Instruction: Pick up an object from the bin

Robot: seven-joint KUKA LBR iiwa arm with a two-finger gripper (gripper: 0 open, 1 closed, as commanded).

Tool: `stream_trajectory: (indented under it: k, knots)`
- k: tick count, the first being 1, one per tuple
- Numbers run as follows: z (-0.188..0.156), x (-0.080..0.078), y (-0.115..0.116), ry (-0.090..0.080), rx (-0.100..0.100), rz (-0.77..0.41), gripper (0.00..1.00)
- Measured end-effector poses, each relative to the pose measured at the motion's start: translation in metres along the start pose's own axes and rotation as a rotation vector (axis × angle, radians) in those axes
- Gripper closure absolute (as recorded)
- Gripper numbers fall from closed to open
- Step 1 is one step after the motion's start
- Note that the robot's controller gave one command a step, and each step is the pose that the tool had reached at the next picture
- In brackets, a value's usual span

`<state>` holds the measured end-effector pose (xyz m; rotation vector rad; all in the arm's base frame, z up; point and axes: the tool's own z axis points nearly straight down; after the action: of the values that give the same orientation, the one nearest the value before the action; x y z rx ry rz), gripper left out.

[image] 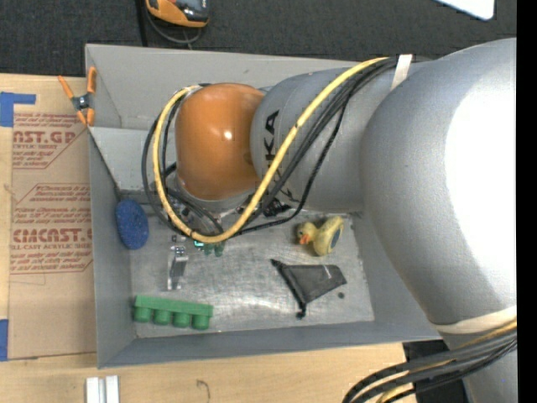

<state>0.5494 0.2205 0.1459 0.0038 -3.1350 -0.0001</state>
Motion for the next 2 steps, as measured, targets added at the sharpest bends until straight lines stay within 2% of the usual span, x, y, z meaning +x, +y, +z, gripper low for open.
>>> stream_trajectory:
  k: [1, 2]
  knots:
    - [-0.0041, -0.0023, -0.0008, -0.007, -0.001, 0.001, 0.0]
    - [-0.0041, -0.0023, -0.001, -0.007, -0.001, 0.001, 0.0]
